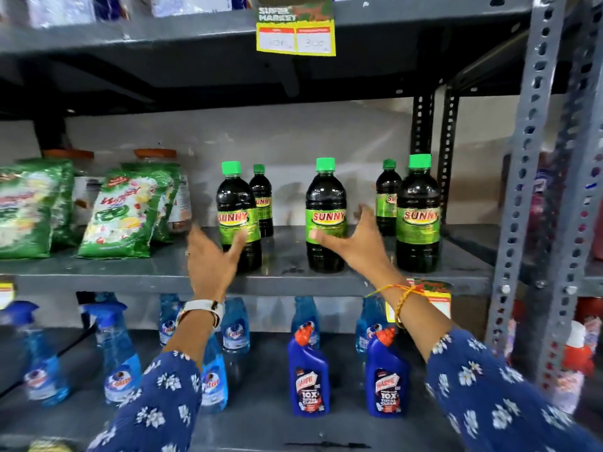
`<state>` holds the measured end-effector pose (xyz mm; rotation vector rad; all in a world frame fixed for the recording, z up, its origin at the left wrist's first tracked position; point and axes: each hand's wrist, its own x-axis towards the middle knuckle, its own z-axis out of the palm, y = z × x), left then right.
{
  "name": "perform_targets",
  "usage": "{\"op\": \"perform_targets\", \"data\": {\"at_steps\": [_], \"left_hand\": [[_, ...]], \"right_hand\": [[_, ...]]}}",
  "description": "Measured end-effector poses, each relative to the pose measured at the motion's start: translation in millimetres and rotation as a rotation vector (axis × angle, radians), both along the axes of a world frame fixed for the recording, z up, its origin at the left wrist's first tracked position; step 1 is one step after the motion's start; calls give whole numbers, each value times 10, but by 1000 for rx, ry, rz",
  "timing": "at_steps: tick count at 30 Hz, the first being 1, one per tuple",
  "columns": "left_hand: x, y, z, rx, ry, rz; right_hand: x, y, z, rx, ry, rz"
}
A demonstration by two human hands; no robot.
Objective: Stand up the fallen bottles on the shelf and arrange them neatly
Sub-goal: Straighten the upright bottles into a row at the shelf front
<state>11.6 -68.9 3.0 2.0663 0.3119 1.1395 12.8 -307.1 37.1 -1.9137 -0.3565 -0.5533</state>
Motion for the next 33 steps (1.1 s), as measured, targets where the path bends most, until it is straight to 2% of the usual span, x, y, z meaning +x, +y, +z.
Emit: {"op": "perform_targets", "data": {"at_steps": [3, 6, 9, 15, 33], "left_hand": [[41, 18, -56, 153, 170, 26], [85, 55, -87, 231, 226, 92], [93, 69, -110, 267, 190, 133], [93, 68, -146, 245, 119, 127], [84, 82, -147, 262, 119, 128]], "right_hand": [[240, -9, -115, -86, 197, 66], [312, -37, -143, -167, 193, 133], [234, -44, -105, -170, 165, 159], [236, -25, -148, -201, 129, 69], [209, -38, -146, -250, 105, 64]]}}
